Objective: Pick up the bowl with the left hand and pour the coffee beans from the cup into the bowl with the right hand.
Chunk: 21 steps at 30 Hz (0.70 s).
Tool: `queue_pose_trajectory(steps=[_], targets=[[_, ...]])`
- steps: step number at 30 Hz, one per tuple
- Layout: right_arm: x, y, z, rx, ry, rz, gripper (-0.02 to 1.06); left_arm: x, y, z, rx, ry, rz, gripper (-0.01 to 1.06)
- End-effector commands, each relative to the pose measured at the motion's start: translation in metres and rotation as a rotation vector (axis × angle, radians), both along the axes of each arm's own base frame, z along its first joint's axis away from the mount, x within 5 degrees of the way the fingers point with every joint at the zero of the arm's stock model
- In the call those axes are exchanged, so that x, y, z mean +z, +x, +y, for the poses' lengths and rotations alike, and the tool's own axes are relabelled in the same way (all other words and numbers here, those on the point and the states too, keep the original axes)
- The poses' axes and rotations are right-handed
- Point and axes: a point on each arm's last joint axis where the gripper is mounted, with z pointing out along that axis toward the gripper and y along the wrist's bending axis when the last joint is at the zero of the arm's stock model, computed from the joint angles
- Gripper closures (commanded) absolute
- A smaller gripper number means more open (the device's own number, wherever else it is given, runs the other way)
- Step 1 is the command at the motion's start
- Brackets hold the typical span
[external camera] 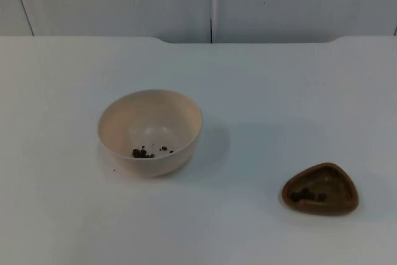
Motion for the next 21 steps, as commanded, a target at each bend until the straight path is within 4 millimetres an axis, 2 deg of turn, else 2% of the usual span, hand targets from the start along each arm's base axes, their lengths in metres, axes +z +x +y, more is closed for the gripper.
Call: queue_pose_trajectory(steps=[1,11,21], targets=[[-0.0011,0.0009,0.0,-0.003,-0.005,-0.009,-0.01,-0.0006,0.0003,-0.0007,0.0,-0.014,-0.006,0.0],[-0.0011,0.0009,0.0,-0.003,-0.005,-0.009,-0.01,-0.0006,0.0004,-0.0007,0.033,-0.012,-0.007,0.0],[-0.0011,0.0009,0.0,-0.003,-0.005,-0.009,-0.01,-0.0006,0.0004,-0.0013,0.149,-0.012,-0.008,0.0]])
